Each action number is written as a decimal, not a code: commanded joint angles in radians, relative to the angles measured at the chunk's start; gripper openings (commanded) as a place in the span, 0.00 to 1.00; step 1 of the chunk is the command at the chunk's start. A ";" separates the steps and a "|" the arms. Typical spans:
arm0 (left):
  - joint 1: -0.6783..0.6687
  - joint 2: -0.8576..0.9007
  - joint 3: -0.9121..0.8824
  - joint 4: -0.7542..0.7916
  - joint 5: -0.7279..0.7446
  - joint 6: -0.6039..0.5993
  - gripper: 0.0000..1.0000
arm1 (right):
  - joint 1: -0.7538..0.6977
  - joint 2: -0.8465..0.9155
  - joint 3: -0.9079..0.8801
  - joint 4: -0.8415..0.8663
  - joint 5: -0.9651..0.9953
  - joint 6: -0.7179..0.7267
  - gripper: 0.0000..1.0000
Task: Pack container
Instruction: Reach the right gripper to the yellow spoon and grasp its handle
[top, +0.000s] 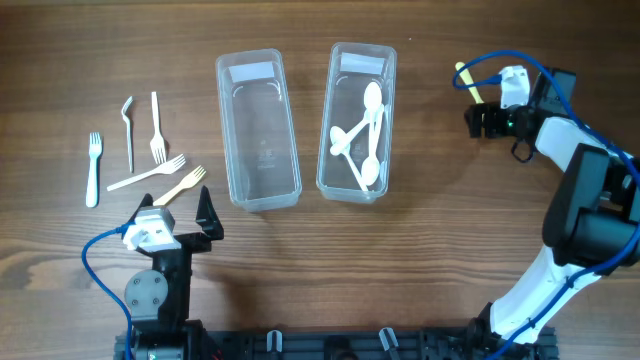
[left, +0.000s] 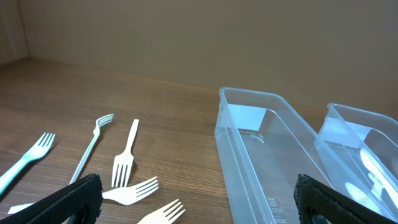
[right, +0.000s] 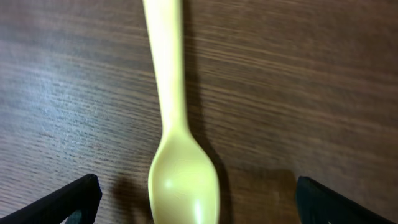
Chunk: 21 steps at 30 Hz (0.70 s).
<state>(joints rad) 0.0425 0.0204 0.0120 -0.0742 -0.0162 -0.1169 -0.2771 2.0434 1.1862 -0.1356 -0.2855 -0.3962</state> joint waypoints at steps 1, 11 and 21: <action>0.006 -0.004 -0.006 0.003 0.008 0.002 1.00 | 0.041 0.046 -0.009 0.023 0.027 -0.183 1.00; 0.006 -0.004 -0.006 0.003 0.008 0.002 1.00 | 0.080 0.114 -0.009 0.218 0.098 -0.070 0.92; 0.006 -0.004 -0.006 0.003 0.008 0.002 1.00 | 0.080 0.115 -0.009 0.158 0.086 -0.006 0.22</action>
<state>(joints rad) 0.0425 0.0204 0.0120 -0.0742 -0.0162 -0.1169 -0.1967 2.1098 1.1934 0.0517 -0.2462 -0.4374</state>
